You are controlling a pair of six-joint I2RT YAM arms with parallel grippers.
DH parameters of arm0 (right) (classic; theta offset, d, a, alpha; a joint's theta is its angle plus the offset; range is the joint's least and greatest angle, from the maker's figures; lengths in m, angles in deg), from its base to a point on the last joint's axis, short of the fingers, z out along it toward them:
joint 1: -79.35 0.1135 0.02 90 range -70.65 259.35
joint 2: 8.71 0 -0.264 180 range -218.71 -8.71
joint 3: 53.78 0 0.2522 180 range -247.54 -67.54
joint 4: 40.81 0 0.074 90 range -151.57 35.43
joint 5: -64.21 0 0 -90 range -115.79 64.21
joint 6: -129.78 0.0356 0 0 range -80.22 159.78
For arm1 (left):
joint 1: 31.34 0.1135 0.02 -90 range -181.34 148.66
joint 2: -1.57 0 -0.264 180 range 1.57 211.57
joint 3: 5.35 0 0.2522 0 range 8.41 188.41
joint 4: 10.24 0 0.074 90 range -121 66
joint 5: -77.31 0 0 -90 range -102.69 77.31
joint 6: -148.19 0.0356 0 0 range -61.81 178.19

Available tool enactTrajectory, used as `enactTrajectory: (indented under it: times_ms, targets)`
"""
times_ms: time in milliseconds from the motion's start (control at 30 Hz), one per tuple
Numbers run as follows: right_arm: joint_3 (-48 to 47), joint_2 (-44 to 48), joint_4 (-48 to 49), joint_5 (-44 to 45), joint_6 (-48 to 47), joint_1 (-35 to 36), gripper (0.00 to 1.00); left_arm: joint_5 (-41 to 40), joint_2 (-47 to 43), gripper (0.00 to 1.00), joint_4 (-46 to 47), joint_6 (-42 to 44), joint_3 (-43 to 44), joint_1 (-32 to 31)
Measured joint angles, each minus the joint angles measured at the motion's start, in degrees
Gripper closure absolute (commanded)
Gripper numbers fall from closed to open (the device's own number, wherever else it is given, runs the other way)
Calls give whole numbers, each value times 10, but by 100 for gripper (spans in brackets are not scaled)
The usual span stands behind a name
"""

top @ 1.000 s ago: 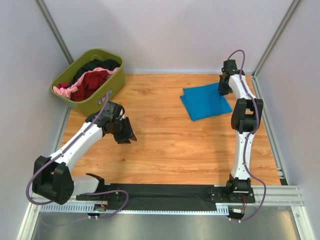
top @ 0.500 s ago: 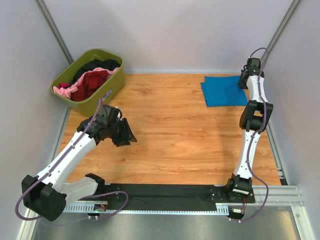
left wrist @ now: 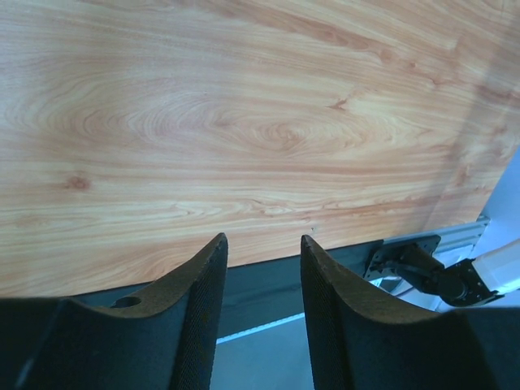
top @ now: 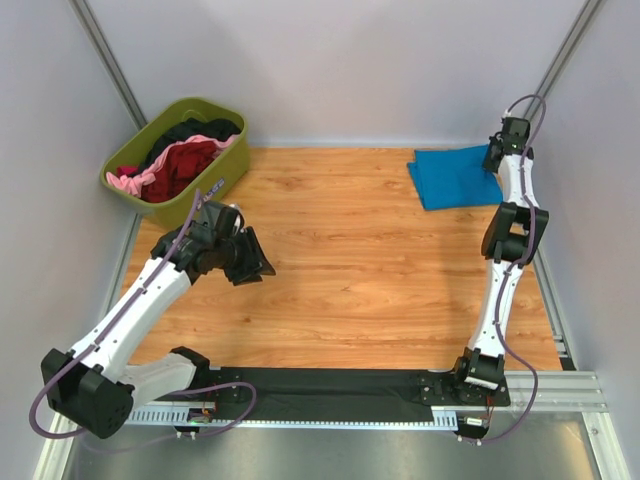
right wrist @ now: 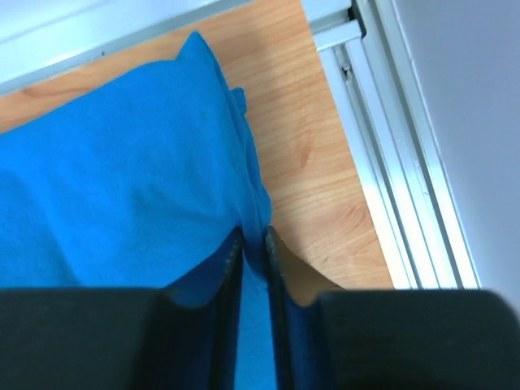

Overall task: Fold and stack the t-shirts
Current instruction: Neatly place the folded tshirt to the corner

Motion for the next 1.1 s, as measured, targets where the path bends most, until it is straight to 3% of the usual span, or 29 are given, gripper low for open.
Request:
enactTrajectory:
  times_ms: [33, 100, 133, 167, 233, 333, 400, 467, 700, 833, 1100]
  targets:
    - [0, 0, 5, 0, 0, -1, 76, 0, 1, 51, 0, 0, 1, 0]
    - [0, 1, 12, 0, 0, -4, 61, -2, 2, 51, -1, 1, 2, 0]
    - [0, 4, 13, 0, 2, -5, 45, -3, 3, 50, -2, 2, 2, 0]
    - [1, 7, 12, 1, 5, -6, 37, -2, 5, 50, -4, 3, 4, 0]
    - [15, 26, 6, 4, 16, -6, 17, -1, 12, 43, -7, 9, 12, 0]
    - [37, 76, -27, 4, 43, -5, 0, 9, 21, 33, -6, 19, 25, 0]
    - [50, 120, -54, 5, 60, -2, 0, 18, 27, 23, -7, 28, 39, 0]
    - [90, 189, -79, 4, 79, 7, 0, 26, 37, 1, -7, 44, 61, 0]
    - [265, 506, -143, -49, 152, 74, 0, 52, 75, 0, -4, 91, 181, 0]
    - [416, 690, -175, -99, 191, 115, 0, 56, 49, 0, 21, 108, 185, 0]
    - [577, 860, -258, -211, 255, 117, 0, 86, -1, 1, 11, 114, 218, 0]
